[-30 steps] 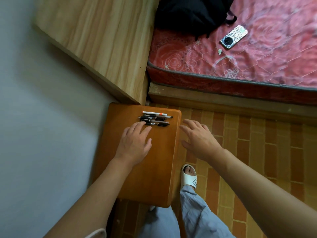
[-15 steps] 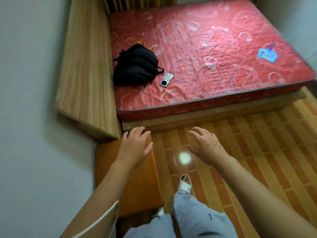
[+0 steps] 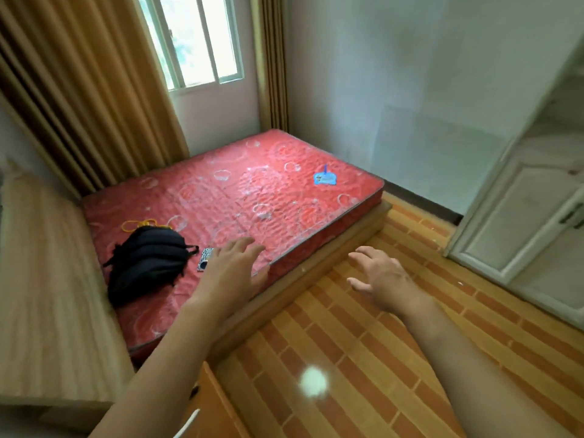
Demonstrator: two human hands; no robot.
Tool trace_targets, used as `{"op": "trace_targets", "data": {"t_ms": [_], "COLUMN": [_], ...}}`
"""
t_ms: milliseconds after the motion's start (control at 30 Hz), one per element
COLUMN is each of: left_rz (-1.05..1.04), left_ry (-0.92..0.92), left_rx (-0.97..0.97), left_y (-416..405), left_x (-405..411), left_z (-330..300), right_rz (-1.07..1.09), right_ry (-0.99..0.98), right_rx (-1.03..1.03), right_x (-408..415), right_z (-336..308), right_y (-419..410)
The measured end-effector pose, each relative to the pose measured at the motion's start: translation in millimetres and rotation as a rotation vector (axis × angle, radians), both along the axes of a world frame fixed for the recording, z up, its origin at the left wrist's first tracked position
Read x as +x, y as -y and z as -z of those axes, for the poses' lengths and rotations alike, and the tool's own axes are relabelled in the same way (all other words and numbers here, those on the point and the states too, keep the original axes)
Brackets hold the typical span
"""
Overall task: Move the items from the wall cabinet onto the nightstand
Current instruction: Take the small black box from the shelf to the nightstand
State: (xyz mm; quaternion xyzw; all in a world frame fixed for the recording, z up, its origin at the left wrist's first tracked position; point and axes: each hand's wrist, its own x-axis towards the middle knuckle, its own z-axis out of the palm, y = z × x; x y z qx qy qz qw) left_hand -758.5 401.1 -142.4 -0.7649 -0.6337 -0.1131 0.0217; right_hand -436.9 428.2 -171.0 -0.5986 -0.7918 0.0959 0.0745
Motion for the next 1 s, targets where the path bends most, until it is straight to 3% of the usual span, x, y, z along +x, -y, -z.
{"op": "trace_targets", "data": {"t_ms": [467, 633, 1000], "left_rz": [0.345, 0.419, 0.520], "left_ry": [-0.011, 0.082, 0.101], "left_rx": [0.072, 0.104, 0.103], "left_y": [-87.4, -109.1, -164.8], "left_x": [312.0, 431.1, 600.4], "left_z": [-91.9, -118.2, -136.5], "right_rz": [0.375, 0.465, 0.588], "right_ry": [0.038, 0.067, 0.040], "right_rx": [0.063, 0.092, 0.116], "right_x": [320.0, 432.3, 588.0], "right_z": [-105.5, -135.2, -169.5], "right_y": [0.4, 8.5, 2.3]}}
